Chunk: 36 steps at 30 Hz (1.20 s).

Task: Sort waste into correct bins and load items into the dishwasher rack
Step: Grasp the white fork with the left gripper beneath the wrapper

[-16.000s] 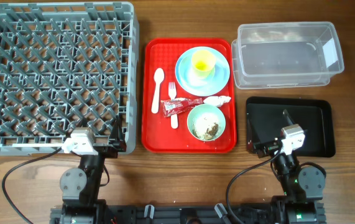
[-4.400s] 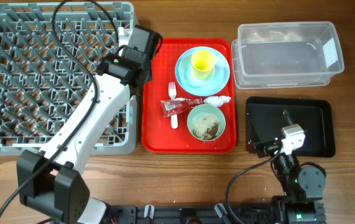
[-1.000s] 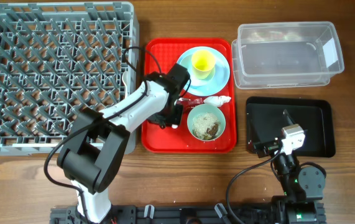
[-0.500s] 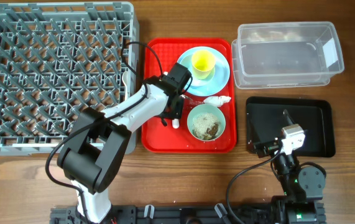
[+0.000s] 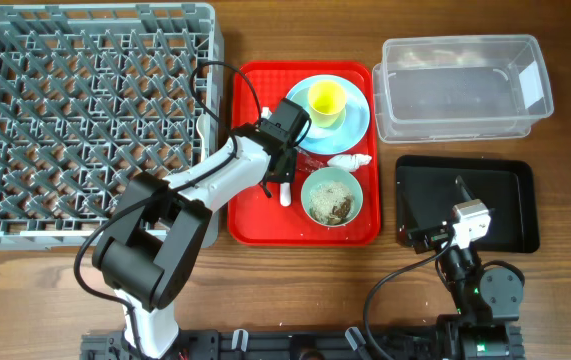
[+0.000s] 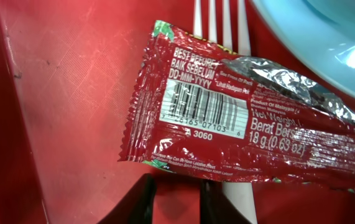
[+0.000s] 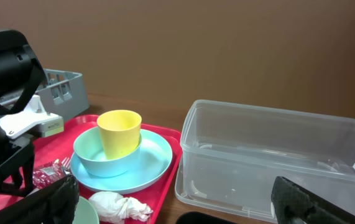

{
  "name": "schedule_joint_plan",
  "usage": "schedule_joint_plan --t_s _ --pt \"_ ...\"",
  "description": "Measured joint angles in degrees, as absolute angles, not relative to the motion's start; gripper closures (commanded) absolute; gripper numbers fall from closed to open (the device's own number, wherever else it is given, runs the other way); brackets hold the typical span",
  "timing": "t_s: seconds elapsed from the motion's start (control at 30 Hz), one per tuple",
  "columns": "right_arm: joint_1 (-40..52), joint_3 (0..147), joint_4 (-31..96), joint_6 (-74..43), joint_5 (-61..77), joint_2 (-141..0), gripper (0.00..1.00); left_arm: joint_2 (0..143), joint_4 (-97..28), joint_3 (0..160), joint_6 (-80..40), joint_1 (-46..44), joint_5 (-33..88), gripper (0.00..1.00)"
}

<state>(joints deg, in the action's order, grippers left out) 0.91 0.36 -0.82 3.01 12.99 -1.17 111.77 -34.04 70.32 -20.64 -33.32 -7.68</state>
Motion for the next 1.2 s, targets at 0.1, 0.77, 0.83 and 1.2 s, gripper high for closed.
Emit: schedule_joint_plan --t_s 0.1,0.77,0.83,1.2 --pt "0.9 0.4 -0.8 3.0 13.0 -1.2 0.0 111.8 -34.3 70.3 -20.7 -33.3 -7.7 0.93" --pt "0.9 0.4 -0.8 3.0 13.0 -1.2 0.0 110.8 -37.5 70.3 -24.8 -29.6 -1.6 0.96" --pt "0.9 0.4 -0.8 3.0 13.0 -1.2 0.0 110.5 -37.5 70.3 -27.4 -29.4 -0.8 0.93" --pt "0.9 0.4 -0.8 3.0 13.0 -1.2 0.0 109.0 -34.2 70.2 -30.3 -31.7 3.7 0.63"
